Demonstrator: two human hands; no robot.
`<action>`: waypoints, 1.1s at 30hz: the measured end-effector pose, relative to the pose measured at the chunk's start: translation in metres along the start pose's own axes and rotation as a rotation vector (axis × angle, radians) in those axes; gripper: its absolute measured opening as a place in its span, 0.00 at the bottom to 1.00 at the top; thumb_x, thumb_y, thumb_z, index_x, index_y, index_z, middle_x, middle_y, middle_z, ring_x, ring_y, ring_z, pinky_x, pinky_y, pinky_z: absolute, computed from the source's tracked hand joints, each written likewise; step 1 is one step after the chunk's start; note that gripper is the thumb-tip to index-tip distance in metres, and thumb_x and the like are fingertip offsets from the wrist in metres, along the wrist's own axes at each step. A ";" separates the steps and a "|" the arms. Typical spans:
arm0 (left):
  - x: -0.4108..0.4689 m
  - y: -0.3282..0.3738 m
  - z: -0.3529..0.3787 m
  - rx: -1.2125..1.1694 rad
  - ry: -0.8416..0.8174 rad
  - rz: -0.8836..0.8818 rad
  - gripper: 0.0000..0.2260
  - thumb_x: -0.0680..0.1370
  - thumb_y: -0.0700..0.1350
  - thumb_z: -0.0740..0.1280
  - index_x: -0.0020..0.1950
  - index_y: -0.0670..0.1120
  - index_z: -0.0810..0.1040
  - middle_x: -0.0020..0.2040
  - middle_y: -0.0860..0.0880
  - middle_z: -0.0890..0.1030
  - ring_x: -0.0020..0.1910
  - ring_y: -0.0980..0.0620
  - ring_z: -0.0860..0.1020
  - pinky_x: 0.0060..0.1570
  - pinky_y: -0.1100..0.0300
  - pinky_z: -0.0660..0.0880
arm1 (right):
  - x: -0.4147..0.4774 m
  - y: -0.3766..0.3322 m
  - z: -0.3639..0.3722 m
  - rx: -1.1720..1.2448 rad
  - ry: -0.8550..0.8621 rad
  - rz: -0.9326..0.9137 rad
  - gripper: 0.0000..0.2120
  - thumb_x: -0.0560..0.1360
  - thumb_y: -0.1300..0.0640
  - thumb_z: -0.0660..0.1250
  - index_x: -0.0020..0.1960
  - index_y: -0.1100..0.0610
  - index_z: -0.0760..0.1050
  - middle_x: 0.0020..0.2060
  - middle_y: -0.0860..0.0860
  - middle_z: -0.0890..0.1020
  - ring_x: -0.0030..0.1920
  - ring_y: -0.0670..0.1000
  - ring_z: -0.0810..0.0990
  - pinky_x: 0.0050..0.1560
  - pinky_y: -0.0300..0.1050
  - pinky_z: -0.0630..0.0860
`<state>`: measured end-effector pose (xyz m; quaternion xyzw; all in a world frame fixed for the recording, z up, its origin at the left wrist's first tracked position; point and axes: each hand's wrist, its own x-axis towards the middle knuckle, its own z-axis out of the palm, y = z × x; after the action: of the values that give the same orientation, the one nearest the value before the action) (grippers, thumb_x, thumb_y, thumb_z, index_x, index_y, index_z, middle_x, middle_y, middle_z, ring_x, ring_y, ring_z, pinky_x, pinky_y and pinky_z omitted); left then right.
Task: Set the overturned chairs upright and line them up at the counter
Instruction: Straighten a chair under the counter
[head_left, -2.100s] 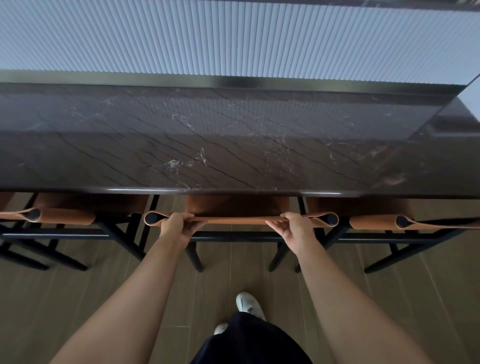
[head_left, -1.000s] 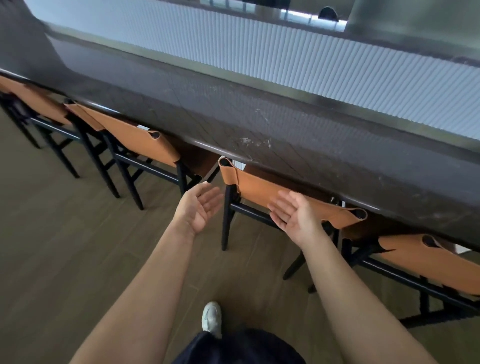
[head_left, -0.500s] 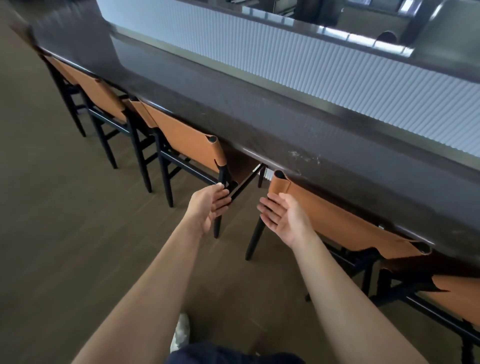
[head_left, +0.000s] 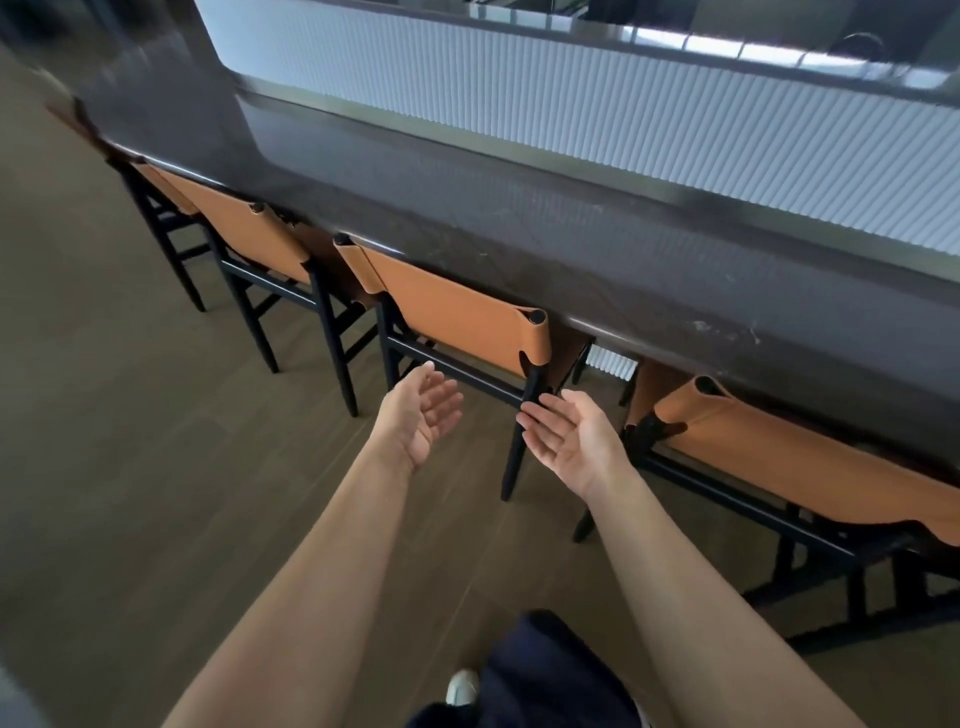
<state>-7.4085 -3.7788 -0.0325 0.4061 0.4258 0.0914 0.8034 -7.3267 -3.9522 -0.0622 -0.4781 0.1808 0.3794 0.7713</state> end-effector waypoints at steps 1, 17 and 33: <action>0.007 0.008 -0.004 -0.005 0.000 -0.008 0.17 0.81 0.49 0.62 0.65 0.39 0.74 0.60 0.41 0.80 0.58 0.44 0.79 0.60 0.49 0.75 | 0.007 0.002 0.009 0.017 0.010 0.010 0.16 0.82 0.51 0.60 0.63 0.60 0.75 0.52 0.58 0.85 0.53 0.57 0.85 0.54 0.51 0.80; 0.163 0.124 0.015 0.098 -0.010 -0.094 0.20 0.81 0.51 0.62 0.68 0.40 0.70 0.65 0.40 0.75 0.62 0.42 0.75 0.59 0.48 0.74 | 0.150 -0.040 0.118 0.304 0.122 0.113 0.20 0.80 0.49 0.64 0.65 0.59 0.68 0.60 0.60 0.76 0.60 0.61 0.79 0.44 0.54 0.78; 0.296 0.184 0.004 0.294 -0.067 -0.286 0.20 0.79 0.47 0.65 0.69 0.41 0.68 0.60 0.37 0.75 0.58 0.39 0.75 0.55 0.44 0.74 | 0.216 -0.053 0.171 0.399 0.413 0.007 0.18 0.81 0.55 0.61 0.69 0.60 0.68 0.54 0.60 0.80 0.51 0.59 0.82 0.49 0.53 0.77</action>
<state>-7.1852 -3.5155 -0.0775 0.4572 0.4608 -0.1000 0.7540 -7.1610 -3.7268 -0.0875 -0.3834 0.4067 0.2334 0.7957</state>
